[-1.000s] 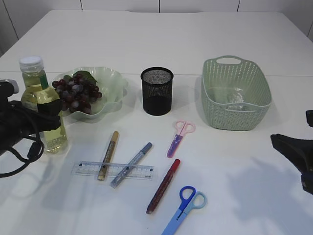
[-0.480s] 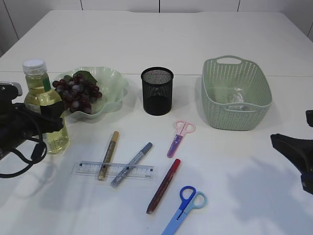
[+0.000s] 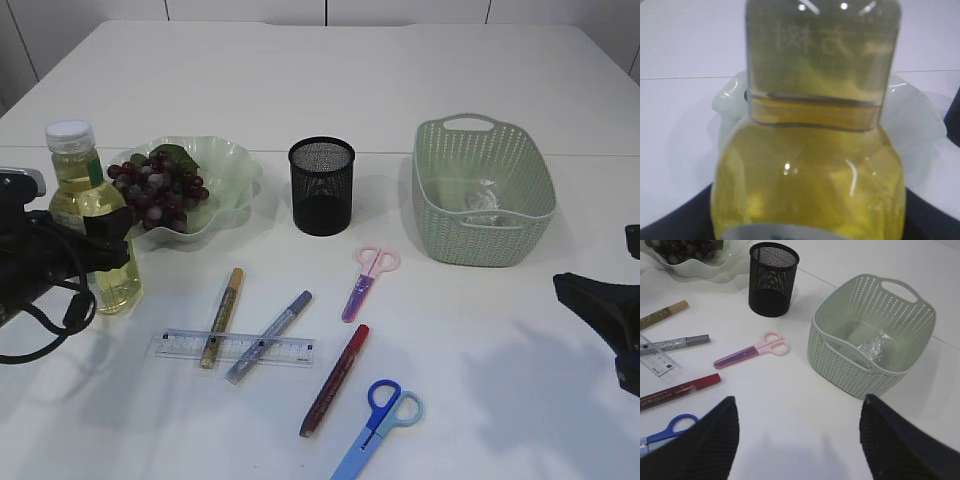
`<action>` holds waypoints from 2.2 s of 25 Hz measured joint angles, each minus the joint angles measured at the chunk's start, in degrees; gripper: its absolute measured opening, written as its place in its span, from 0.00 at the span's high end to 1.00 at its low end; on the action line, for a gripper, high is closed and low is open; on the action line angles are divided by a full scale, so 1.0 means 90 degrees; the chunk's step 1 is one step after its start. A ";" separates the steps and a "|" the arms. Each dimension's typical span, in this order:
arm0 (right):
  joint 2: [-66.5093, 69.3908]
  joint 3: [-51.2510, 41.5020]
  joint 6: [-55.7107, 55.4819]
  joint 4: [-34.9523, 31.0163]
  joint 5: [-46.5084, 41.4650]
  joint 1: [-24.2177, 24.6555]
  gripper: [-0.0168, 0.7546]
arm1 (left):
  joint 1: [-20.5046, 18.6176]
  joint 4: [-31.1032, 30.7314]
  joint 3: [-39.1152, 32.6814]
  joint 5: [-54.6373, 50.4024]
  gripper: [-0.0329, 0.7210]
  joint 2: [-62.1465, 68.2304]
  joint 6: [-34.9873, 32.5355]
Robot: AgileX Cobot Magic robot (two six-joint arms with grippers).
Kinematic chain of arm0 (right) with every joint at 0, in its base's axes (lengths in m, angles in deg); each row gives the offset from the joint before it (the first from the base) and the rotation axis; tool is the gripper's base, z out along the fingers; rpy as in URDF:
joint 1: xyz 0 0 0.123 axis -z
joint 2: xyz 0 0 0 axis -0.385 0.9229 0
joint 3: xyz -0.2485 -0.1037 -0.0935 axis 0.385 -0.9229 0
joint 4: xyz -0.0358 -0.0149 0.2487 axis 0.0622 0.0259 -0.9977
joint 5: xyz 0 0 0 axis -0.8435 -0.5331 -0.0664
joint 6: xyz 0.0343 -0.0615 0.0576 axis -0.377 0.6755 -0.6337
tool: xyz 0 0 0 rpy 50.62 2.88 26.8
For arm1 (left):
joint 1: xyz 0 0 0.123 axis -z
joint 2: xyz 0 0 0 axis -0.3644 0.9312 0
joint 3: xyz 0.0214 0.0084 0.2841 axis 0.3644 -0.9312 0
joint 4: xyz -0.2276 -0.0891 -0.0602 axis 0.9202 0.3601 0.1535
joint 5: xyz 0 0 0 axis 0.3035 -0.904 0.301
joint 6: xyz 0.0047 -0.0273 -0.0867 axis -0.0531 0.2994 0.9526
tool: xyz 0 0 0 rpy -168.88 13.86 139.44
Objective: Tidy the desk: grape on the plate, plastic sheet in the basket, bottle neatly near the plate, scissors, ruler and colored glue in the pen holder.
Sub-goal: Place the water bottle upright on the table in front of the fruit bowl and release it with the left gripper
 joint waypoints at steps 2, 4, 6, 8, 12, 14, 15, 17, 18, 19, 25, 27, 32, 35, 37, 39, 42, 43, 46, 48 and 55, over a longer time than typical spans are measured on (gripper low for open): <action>0.0000 0.0000 0.0000 0.0000 0.0014 0.0000 0.22 | 0.0000 0.0000 0.0000 0.0000 0.27 0.0000 0.0000; 0.0000 0.0000 0.0000 0.0000 0.0014 0.0000 0.22 | 0.0000 0.0000 0.0000 0.0011 0.24 0.0000 0.0000; 0.0000 0.0000 0.0000 0.0000 0.0014 0.0000 0.22 | 0.0000 0.0000 0.0000 0.0011 0.22 0.0000 0.0000; 0.0000 0.0000 0.0000 0.0000 0.0016 0.0000 0.22 | 0.0000 0.0000 0.0000 0.0011 0.22 0.0000 0.0000; 0.0000 0.0000 0.0005 0.0000 0.0016 0.0000 0.22 | 0.0000 -0.0011 0.0000 0.0011 0.22 0.0000 0.0000; 0.0000 0.0000 0.0005 0.0000 0.0016 0.0000 0.22 | 0.0000 -0.0011 0.0000 0.0011 0.22 0.0000 0.0000; 0.0000 0.0000 0.0005 0.0000 0.0016 0.0000 0.22 | 0.0000 -0.0011 0.0000 0.0011 0.22 0.0000 0.0000; 0.0000 0.0000 0.0005 0.0000 0.0016 0.0000 0.22 | 0.0000 -0.0011 0.0000 0.0011 0.22 0.0000 0.0000; 0.0000 0.0000 0.0005 0.0000 0.0016 0.0000 0.22 | 0.0000 -0.0011 0.0000 0.0011 0.22 0.0000 0.0000; 0.0000 0.0000 0.0005 0.0000 0.0016 0.0000 0.22 | 0.0000 -0.0011 0.0000 0.0011 0.22 0.0000 0.0000; 0.0000 0.0000 0.0005 0.0000 0.0027 0.0000 0.22 | 0.0000 0.0065 -0.0178 0.0146 0.22 -0.0017 0.0000; 0.0000 0.0000 0.0005 0.0000 0.0027 0.0000 0.22 | 0.0000 0.0094 -0.0245 0.0159 0.22 -0.0039 -0.0011; 0.0000 0.0000 0.0005 0.0000 0.0027 0.0000 0.22 | 0.0000 0.0121 -0.0255 0.0159 0.22 -0.0051 -0.0005; 0.0000 0.0000 0.0005 0.0000 0.0027 0.0000 0.22 | 0.0000 0.0121 -0.0259 0.0144 0.22 -0.0074 -0.0005; 0.0000 0.0000 0.0005 0.0000 0.0041 0.0000 0.22 | 0.0000 0.0121 -0.0282 0.0083 0.22 -0.0143 -0.0005; 0.0000 0.0000 0.0005 0.0000 0.0040 0.0000 0.22 | 0.0000 0.0133 -0.0282 0.0043 0.22 -0.0227 -0.0005; 0.0000 0.0000 0.0005 0.0000 0.0040 0.0000 0.22 | 0.0000 0.0145 -0.0282 0.0043 0.22 -0.0397 -0.0005; 0.0000 0.0000 0.0005 0.0000 0.0040 0.0000 0.22 | 0.0000 0.0145 -0.0282 0.0043 0.22 -0.0424 -0.0005; 0.0000 0.0000 0.0005 0.0000 0.0040 0.0000 0.22 | 0.0000 0.0145 -0.0282 0.0092 0.22 -0.0465 -0.0005; 0.0000 0.0000 0.0005 0.0000 0.0040 0.0000 0.22 | 0.0000 0.0122 -0.0282 0.0103 0.22 -0.0503 -0.0005; 0.0000 0.0000 0.0005 0.0000 0.0040 0.0000 0.22 | 0.0000 0.0022 -0.0282 0.0247 0.22 -0.1096 -0.0005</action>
